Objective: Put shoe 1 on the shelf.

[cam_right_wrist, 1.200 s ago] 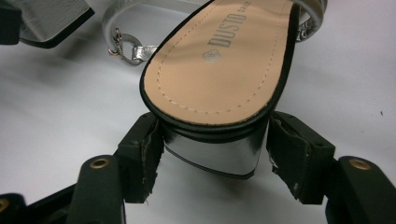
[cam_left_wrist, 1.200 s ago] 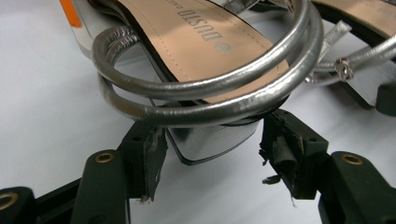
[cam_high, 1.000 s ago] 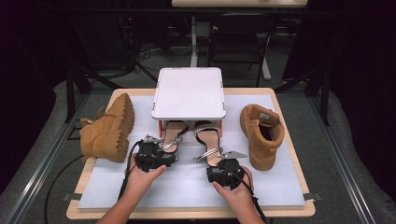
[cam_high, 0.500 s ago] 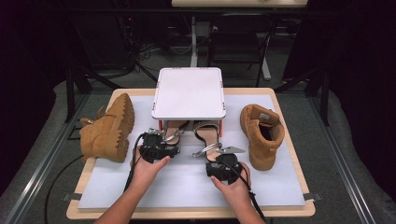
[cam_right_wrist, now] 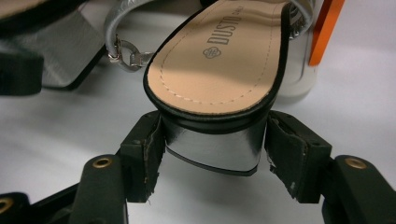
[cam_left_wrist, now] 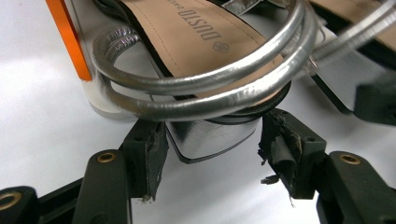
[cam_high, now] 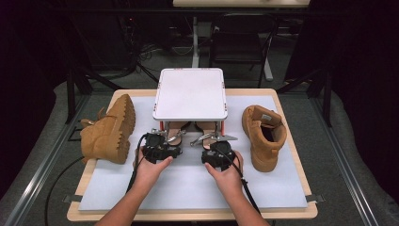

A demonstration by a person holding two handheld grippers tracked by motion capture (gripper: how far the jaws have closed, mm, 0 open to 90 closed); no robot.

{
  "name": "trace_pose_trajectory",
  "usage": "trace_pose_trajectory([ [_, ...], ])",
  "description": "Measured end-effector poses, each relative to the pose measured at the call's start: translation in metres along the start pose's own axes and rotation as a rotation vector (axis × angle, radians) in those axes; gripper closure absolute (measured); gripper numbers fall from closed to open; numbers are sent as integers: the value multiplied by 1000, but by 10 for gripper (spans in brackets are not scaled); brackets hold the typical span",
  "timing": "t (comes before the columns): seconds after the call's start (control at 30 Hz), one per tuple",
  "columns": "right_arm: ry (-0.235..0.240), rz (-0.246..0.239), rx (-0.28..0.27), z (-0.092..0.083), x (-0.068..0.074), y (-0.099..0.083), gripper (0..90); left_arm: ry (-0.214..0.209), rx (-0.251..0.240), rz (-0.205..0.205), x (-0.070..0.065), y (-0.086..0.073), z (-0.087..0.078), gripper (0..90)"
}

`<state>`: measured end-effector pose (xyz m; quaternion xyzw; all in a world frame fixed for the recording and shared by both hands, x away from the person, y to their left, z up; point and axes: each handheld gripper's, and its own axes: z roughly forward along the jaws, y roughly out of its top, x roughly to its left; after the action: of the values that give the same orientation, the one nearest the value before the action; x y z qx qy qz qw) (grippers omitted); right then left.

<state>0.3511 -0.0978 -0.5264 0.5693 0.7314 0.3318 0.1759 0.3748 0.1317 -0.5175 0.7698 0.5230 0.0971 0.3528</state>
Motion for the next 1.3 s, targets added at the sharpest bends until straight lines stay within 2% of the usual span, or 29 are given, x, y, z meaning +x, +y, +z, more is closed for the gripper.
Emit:
trace_pose_trajectory([
  [0.2, -6, 10, -11, 11, 1, 9, 381, 0, 0, -3, 0, 0, 1, 415],
  [0.33, -14, 21, -8, 18, 1, 13, 384, 3, -17, -4, 2, 4, 5, 415],
  [0.53, -31, 13, 1, 21, 2, 12, 385, 11, -30, -2, 4, 8, 12, 415],
  [0.93, -33, 20, -2, 22, 4, 11, 386, 32, -69, 11, 9, 13, 27, 415],
  [1.07, -34, 24, -6, 22, 5, 11, 386, 54, -64, 36, 9, 13, 31, 415],
  [1.3, -39, 35, -20, 24, 6, 12, 386, 55, -77, 31, 9, 13, 34, 415],
])
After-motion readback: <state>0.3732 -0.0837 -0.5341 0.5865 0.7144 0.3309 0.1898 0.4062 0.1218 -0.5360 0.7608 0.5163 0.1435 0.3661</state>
